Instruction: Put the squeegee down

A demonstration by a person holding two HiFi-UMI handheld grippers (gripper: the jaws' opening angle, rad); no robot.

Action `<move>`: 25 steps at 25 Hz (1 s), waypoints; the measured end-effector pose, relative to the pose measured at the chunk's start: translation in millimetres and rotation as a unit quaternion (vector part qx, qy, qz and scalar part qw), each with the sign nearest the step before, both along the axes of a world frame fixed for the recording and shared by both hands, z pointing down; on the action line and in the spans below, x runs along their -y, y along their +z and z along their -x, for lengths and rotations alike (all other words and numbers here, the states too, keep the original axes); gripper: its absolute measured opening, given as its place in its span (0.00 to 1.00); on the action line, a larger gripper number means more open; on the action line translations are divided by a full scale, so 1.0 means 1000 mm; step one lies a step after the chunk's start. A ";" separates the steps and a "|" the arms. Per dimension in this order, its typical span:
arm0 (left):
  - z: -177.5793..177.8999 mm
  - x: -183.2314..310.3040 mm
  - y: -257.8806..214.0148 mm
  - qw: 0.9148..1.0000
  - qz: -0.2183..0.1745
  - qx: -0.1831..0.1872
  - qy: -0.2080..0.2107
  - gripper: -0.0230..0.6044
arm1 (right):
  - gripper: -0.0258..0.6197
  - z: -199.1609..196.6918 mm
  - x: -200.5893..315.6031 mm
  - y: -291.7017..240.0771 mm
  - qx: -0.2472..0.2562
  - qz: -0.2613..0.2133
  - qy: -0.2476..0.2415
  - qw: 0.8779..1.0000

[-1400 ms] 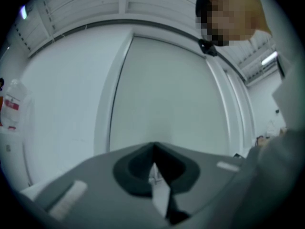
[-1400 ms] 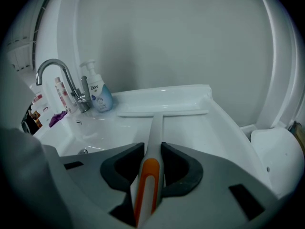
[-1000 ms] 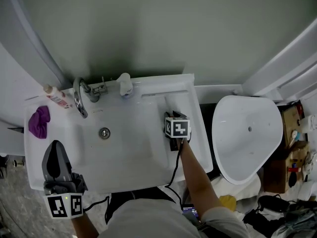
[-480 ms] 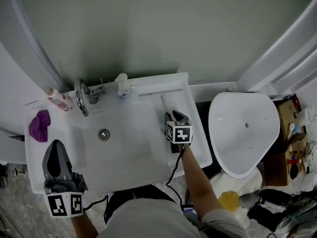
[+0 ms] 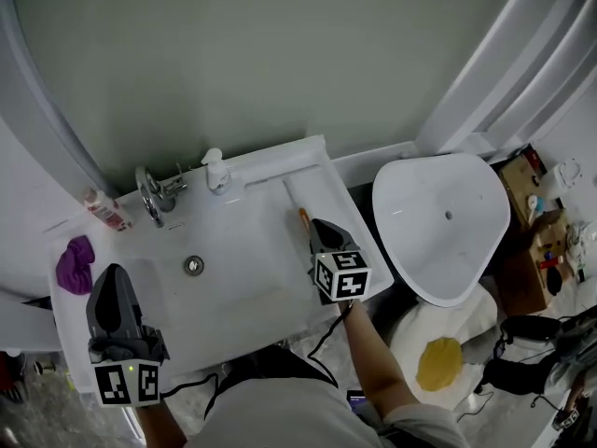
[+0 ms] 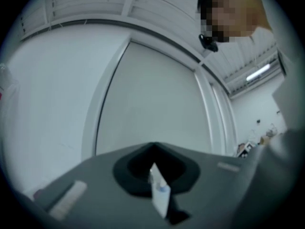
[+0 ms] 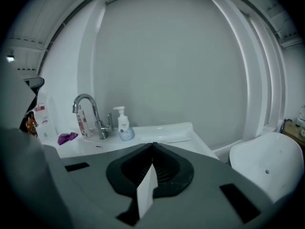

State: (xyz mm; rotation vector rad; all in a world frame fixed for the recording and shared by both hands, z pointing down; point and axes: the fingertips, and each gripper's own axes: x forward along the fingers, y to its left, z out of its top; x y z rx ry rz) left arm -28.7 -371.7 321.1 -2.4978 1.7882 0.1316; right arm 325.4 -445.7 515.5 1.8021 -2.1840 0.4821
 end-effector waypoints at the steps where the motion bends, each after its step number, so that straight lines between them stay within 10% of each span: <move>1: -0.001 -0.001 -0.001 1.000 -0.001 -0.001 0.008 0.05 | 0.04 0.002 -0.007 -0.009 -0.004 -0.015 0.001 1.000; 25: 0.002 -0.042 -0.026 0.991 -0.040 -0.022 0.129 0.05 | 0.04 0.056 -0.142 -0.143 -0.051 -0.163 0.070 0.983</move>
